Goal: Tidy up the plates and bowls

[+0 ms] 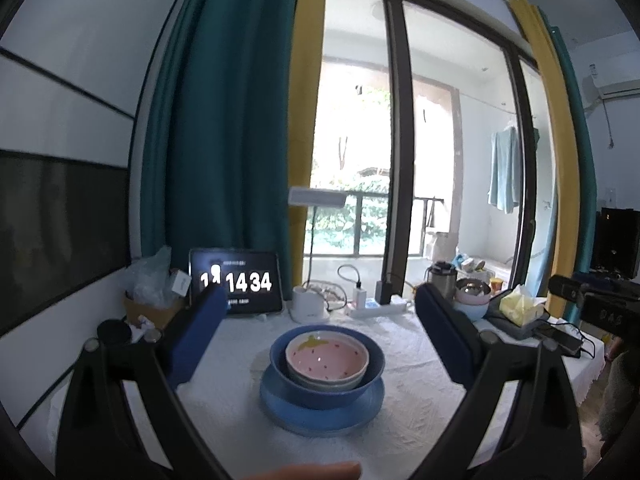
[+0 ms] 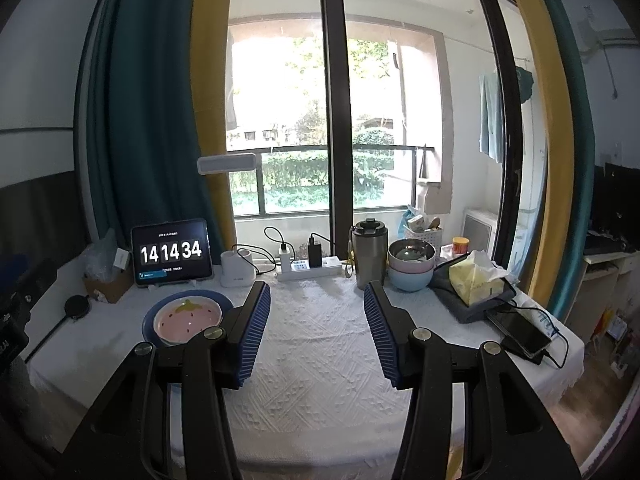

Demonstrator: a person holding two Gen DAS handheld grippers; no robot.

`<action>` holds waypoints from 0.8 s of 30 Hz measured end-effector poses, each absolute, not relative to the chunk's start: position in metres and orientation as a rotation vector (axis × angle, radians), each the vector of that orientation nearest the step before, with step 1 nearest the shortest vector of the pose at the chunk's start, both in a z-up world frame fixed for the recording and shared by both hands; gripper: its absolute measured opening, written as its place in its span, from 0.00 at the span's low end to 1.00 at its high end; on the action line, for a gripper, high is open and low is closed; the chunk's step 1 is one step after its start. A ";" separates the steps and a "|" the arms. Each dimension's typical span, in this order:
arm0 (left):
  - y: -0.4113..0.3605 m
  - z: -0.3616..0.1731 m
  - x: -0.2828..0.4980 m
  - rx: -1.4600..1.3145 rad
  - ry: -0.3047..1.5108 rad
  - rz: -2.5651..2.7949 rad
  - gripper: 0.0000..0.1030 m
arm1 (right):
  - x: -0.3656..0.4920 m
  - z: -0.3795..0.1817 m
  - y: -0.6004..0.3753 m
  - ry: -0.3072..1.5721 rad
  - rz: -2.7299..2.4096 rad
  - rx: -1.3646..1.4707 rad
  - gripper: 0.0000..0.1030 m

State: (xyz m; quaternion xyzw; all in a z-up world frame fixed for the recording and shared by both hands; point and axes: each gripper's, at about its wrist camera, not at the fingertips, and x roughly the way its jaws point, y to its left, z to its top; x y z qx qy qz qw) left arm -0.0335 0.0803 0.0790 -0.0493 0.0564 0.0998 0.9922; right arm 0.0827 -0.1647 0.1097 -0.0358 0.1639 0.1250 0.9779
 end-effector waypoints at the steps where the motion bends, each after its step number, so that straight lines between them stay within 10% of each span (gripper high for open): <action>1: 0.082 0.078 -0.033 -0.108 0.119 0.195 0.93 | 0.084 0.110 -0.164 0.331 0.251 -0.075 0.50; 24: 0.086 0.068 -0.026 -0.104 0.143 0.214 0.93 | 0.095 0.105 -0.160 0.340 0.257 -0.076 0.50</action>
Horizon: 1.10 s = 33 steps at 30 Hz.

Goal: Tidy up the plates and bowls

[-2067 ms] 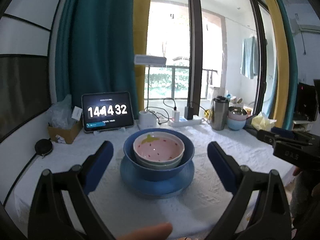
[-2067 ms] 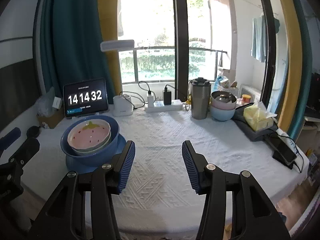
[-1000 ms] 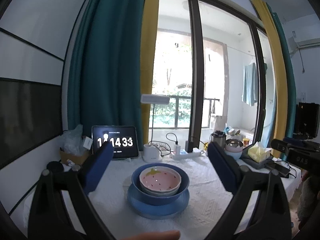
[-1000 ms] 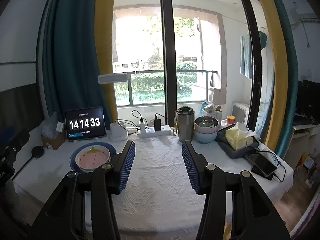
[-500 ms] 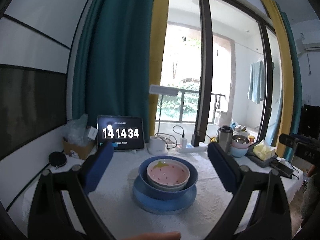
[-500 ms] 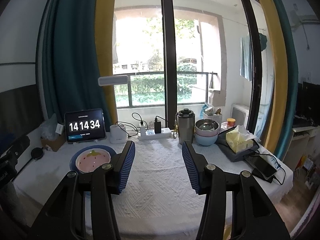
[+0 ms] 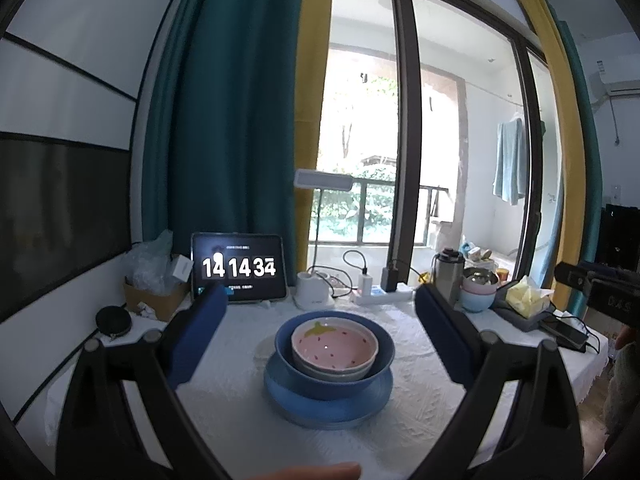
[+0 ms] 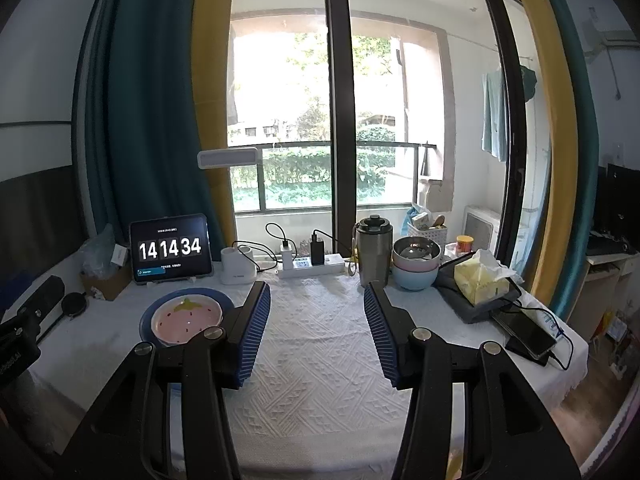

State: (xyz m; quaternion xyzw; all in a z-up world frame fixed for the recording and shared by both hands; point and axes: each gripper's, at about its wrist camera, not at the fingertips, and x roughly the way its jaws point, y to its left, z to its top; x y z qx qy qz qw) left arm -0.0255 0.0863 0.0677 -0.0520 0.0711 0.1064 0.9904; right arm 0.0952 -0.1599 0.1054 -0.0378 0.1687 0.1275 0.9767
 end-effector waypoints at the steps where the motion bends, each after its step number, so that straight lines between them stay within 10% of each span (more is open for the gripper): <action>1: 0.087 0.068 -0.026 -0.105 0.142 0.214 0.93 | 0.096 0.105 -0.160 0.340 0.258 -0.077 0.50; 33: 0.083 0.069 -0.028 -0.090 0.131 0.195 0.93 | 0.096 0.104 -0.161 0.340 0.262 -0.077 0.50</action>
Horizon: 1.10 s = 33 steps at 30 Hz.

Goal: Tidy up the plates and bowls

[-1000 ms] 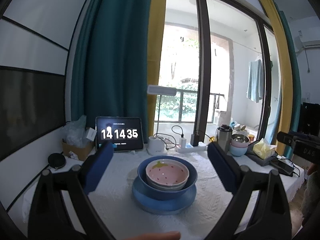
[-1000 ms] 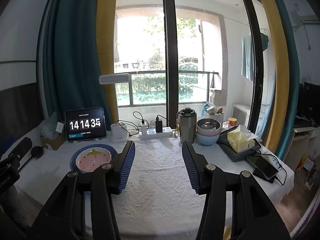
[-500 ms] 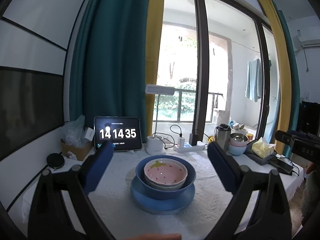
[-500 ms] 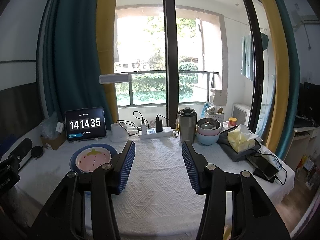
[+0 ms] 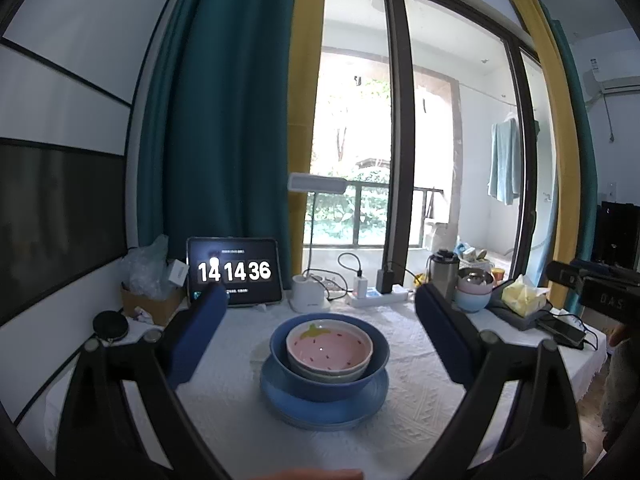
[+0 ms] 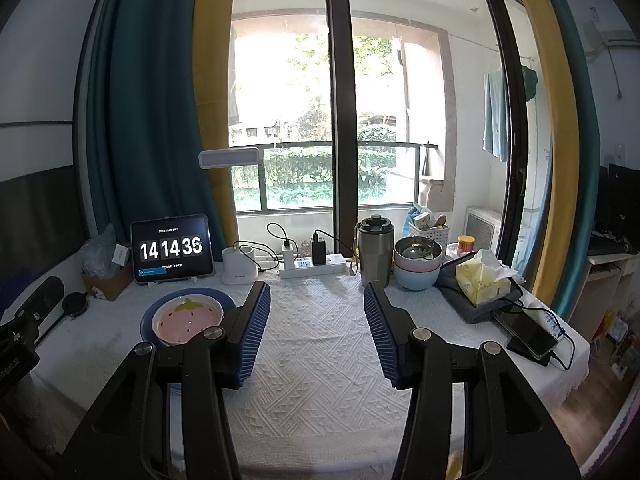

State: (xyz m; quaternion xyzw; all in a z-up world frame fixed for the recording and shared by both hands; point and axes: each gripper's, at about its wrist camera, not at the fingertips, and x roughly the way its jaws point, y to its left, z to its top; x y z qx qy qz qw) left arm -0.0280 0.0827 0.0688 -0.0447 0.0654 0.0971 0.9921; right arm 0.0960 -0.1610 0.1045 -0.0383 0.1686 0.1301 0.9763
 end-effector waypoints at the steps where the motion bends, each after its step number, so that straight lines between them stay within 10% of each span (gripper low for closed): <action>1: 0.083 0.069 -0.028 -0.090 0.131 0.195 0.93 | 0.096 0.104 -0.161 0.340 0.263 -0.077 0.50; 33: 0.079 0.068 -0.028 -0.085 0.131 0.188 0.93 | 0.096 0.105 -0.161 0.340 0.265 -0.078 0.50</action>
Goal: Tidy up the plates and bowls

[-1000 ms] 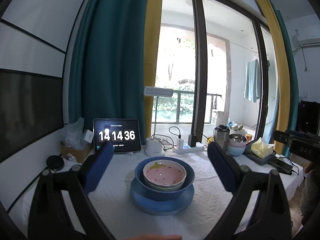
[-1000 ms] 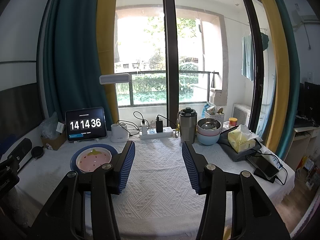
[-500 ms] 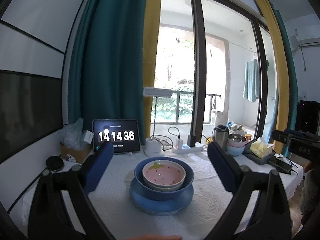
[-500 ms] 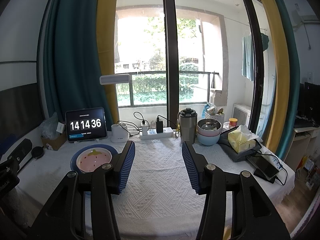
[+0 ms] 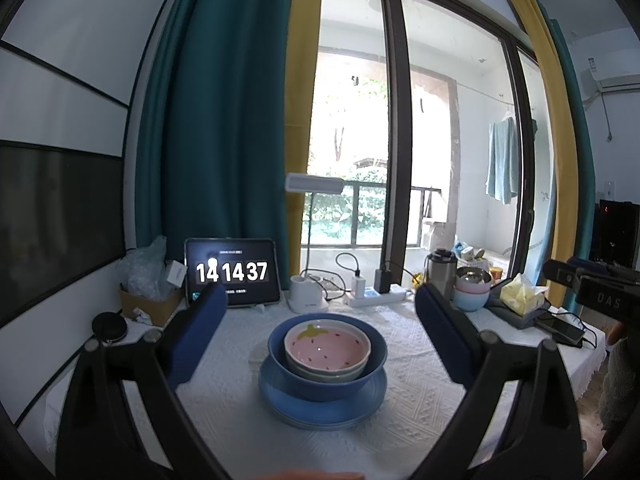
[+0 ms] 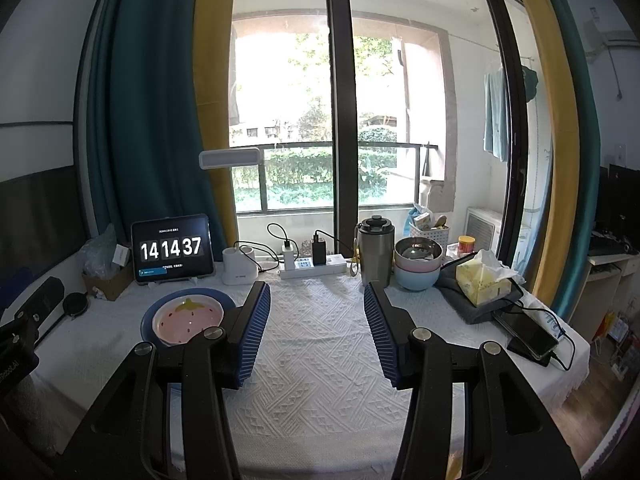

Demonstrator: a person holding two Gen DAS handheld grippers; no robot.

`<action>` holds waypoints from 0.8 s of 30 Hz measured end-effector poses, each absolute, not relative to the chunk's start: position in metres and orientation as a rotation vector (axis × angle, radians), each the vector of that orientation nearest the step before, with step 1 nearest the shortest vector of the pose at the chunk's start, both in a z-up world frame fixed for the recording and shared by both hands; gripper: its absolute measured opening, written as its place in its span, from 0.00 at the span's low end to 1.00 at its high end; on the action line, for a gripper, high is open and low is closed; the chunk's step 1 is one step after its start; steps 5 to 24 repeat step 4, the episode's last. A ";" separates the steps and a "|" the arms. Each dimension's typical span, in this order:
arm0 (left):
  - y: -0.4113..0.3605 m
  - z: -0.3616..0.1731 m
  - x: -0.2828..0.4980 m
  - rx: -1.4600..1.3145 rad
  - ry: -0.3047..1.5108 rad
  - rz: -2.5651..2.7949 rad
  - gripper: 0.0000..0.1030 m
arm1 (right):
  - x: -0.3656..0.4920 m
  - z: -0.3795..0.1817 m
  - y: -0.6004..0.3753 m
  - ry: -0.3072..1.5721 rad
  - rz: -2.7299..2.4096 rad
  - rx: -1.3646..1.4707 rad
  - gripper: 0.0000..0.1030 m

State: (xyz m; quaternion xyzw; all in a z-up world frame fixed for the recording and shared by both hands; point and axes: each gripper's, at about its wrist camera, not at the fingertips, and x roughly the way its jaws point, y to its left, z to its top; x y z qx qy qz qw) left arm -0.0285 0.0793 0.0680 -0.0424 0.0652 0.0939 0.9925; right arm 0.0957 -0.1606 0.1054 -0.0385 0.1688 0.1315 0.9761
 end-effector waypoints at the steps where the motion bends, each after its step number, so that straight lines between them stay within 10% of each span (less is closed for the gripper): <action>1: 0.079 0.068 -0.028 -0.084 0.132 0.186 0.93 | 0.096 0.105 -0.161 0.340 0.265 -0.078 0.50; 24: 0.079 0.067 -0.030 -0.085 0.127 0.178 0.93 | 0.095 0.105 -0.160 0.340 0.265 -0.077 0.50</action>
